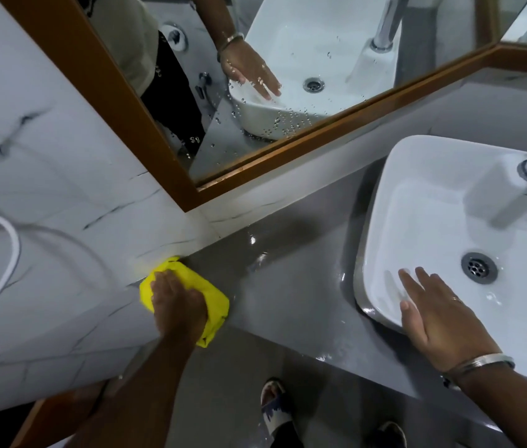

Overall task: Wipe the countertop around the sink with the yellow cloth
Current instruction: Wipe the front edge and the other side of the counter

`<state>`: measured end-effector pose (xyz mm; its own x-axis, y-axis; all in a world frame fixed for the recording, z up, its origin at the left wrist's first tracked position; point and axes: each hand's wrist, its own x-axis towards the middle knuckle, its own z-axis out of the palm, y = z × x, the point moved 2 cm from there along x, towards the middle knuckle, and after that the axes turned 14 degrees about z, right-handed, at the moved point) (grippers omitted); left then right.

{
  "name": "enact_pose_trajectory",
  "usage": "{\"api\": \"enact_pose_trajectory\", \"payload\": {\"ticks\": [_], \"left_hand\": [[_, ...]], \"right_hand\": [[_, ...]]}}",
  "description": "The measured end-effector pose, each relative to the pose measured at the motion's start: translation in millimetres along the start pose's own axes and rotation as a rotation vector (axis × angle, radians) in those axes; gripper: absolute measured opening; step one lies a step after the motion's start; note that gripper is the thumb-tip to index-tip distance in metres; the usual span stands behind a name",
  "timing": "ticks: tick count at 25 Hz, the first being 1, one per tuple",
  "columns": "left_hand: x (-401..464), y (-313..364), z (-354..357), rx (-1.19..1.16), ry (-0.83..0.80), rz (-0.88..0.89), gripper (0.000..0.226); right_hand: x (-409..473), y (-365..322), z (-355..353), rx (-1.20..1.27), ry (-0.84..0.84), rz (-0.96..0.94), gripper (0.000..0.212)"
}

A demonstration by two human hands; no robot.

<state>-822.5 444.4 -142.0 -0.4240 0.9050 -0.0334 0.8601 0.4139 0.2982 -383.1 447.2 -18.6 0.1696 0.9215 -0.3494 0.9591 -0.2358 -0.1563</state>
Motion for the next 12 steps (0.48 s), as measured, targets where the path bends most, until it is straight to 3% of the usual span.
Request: {"api": "enact_pose_trajectory", "payload": {"ticks": [1,3,5,6,7,10,12], "left_hand": [[-5,19,2,-0.018,-0.028,0.045,0.068],[-37,88,29,0.007,0.007,0.401,0.059],[-81,146,48,0.012,-0.177,0.792,0.06],[-81,149,40,0.017,-0.244,0.852,0.062],[-62,136,31,0.019,-0.21,0.846,0.06],[-3,57,14,0.052,-0.048,0.312,0.067],[-5,51,21,0.094,-0.036,0.266,0.07]], "right_hand": [[0,-1,-1,-0.001,0.005,0.001,0.07],[0,-2,-2,-0.002,0.009,-0.002,0.071],[-2,-2,-2,0.004,0.004,-0.002,0.072],[-2,-2,-3,0.007,0.0,-0.002,0.072],[-2,-3,-3,0.01,-0.003,-0.004,0.072],[-1,-3,-4,0.013,0.012,-0.005,0.071],[-1,-2,-2,-0.002,0.015,-0.001,0.07]]}}
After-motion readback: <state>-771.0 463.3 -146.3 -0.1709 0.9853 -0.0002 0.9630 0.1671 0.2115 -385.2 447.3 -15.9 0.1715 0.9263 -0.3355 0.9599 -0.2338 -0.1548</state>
